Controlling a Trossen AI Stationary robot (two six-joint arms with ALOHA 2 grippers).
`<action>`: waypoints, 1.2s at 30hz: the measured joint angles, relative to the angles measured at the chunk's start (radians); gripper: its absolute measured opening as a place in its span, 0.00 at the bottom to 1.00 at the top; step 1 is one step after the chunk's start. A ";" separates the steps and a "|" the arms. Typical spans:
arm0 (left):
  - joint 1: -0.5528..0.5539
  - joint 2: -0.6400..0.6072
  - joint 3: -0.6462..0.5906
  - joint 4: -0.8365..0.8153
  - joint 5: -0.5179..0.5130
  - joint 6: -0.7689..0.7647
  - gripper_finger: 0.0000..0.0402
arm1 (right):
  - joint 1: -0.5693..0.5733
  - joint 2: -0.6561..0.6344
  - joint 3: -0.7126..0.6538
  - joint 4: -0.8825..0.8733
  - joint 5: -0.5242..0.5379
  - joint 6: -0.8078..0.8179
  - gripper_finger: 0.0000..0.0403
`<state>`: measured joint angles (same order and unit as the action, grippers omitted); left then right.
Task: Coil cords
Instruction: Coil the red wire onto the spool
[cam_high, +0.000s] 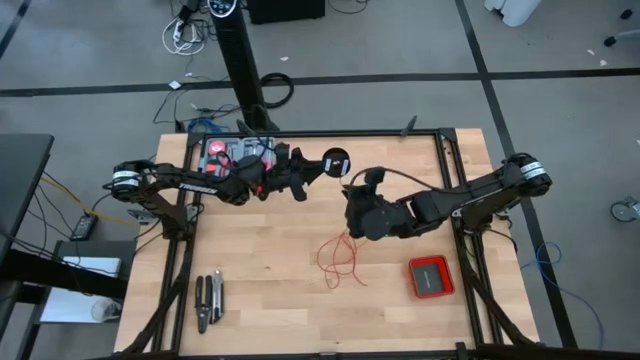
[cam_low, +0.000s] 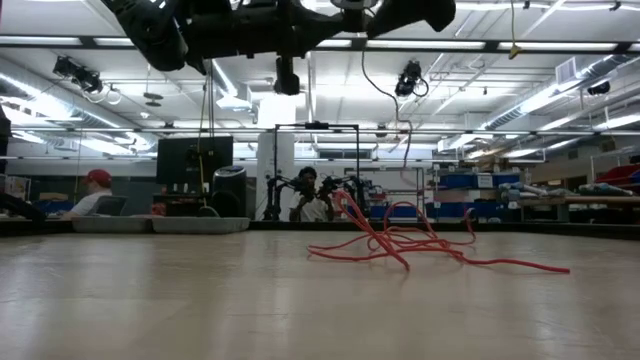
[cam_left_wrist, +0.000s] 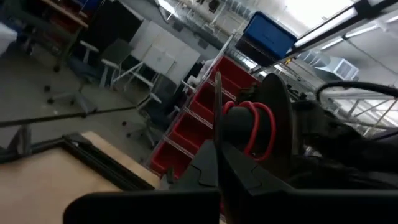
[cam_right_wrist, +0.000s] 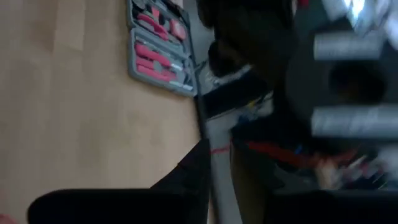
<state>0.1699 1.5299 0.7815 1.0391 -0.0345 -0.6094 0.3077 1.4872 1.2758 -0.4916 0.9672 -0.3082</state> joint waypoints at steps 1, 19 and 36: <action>0.000 0.000 0.000 0.009 0.000 0.001 0.00 | -0.002 -0.001 0.000 -0.025 -0.001 0.072 0.14; -0.053 0.000 0.000 0.103 -0.006 0.269 0.00 | -0.049 -0.001 -0.055 -0.122 -0.095 0.621 0.16; -0.053 0.000 0.000 0.090 -0.015 0.298 0.00 | -0.042 -0.055 -0.074 -0.202 -0.162 0.667 0.17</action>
<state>0.1173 1.5295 0.7818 1.1286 -0.0497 -0.3114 0.2655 1.4320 1.2022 -0.6933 0.8056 0.3589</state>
